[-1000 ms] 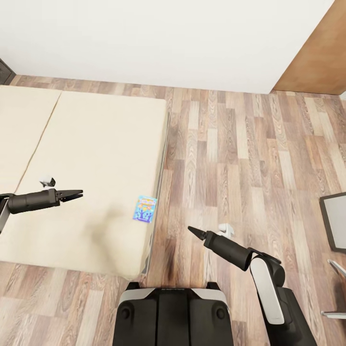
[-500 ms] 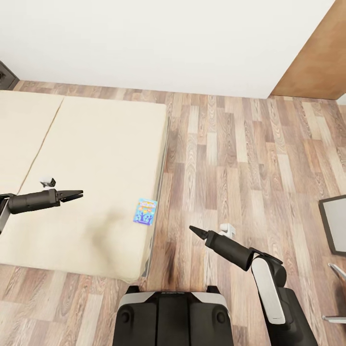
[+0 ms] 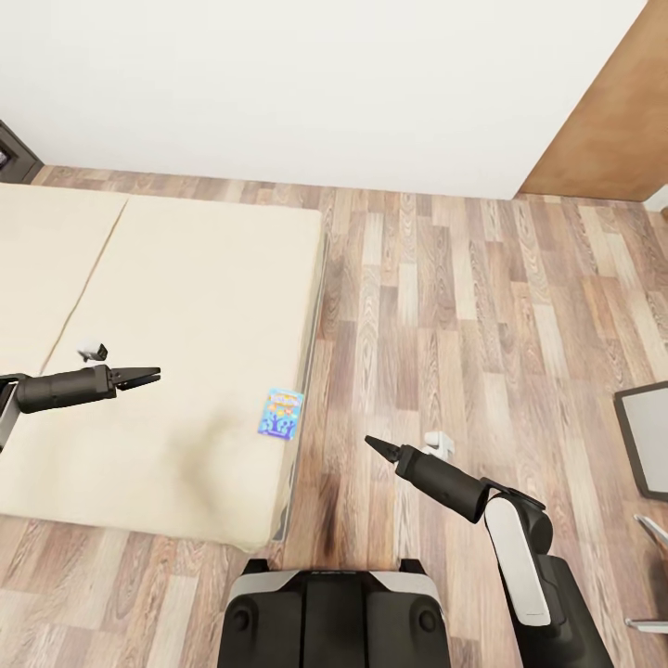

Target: Put all the toys in the child's room - the three board games (two on the bed and one on the table), the two jigsaw puzzles on the table, and the tennis ball on the table - inside the toy box on the table in the child's room.

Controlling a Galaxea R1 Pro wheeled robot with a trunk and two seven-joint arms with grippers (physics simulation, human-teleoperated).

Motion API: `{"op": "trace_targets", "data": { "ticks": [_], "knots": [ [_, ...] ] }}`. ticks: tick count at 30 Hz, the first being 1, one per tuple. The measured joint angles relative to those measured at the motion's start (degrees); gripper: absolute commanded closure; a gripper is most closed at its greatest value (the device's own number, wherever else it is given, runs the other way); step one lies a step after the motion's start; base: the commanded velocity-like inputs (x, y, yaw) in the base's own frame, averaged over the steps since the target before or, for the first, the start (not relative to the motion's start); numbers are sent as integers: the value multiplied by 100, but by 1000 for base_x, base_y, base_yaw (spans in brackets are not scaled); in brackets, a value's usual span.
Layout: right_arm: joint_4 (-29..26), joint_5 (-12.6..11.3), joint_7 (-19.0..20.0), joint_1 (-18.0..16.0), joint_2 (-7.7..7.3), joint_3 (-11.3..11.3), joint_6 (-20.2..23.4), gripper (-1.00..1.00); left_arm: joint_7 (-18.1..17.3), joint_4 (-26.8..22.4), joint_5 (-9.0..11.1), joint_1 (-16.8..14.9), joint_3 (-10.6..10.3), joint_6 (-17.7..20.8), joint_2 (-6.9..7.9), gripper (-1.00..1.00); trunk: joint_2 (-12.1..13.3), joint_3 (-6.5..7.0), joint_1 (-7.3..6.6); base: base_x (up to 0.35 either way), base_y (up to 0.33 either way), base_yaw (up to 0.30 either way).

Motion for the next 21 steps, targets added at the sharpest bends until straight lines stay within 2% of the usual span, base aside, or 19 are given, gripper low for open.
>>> {"op": "trace_targets", "data": {
  "ticks": [21],
  "knots": [
    [-2,0,2,-7,-5,-13,0,-100,0,0,1,0,0,0,0,-100,0,194,0,0,0,0]
  ]
}}
